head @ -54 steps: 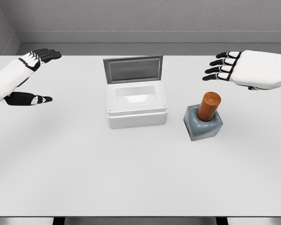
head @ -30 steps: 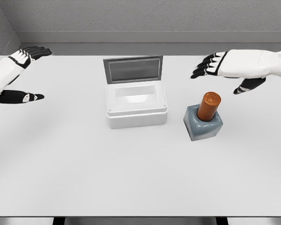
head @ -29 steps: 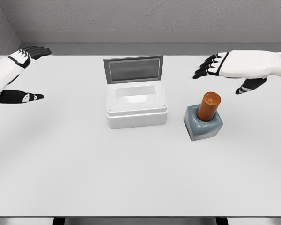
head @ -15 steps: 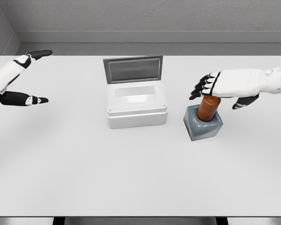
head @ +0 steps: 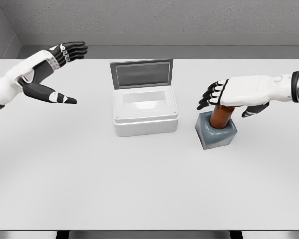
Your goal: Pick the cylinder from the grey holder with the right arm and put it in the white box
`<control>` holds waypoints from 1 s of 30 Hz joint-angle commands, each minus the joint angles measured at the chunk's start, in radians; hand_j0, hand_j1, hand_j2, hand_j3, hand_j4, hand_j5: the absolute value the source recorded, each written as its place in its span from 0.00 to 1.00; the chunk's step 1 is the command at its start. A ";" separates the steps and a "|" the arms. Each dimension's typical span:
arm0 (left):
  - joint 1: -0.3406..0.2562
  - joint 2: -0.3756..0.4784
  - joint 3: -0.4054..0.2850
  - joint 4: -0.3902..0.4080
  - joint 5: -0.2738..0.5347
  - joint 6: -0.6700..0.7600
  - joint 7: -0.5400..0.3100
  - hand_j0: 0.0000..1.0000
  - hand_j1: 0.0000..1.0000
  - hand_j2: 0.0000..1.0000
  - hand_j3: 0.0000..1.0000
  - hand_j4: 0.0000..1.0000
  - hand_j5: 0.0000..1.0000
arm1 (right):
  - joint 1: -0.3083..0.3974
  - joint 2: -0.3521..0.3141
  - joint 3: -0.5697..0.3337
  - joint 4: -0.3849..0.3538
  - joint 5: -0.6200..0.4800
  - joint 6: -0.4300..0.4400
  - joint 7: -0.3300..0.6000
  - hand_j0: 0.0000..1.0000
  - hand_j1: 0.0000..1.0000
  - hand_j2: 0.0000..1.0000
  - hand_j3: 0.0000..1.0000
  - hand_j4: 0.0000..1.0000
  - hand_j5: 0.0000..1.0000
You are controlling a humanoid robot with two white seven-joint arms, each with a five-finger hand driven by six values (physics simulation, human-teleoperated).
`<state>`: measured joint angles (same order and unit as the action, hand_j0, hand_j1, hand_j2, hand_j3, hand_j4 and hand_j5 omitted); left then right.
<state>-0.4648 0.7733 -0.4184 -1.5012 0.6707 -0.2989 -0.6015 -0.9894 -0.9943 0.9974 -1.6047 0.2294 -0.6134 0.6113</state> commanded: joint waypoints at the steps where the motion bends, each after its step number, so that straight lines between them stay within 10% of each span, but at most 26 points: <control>1: -0.002 -0.032 -0.022 0.042 0.013 0.020 -0.009 1.00 1.00 1.00 1.00 1.00 1.00 | 0.000 0.009 -0.002 0.002 0.005 0.003 0.000 0.96 0.96 0.96 0.96 0.96 0.96; 30: -0.161 -0.190 -0.108 0.325 0.013 0.057 -0.009 1.00 1.00 1.00 1.00 1.00 1.00 | 0.000 0.003 0.012 -0.009 0.042 0.003 0.000 0.61 0.61 0.61 0.61 0.61 0.61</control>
<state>-0.6243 0.5900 -0.5162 -1.1809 0.6778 -0.2446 -0.6109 -0.9910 -0.9906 1.0112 -1.6144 0.2757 -0.6134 0.6112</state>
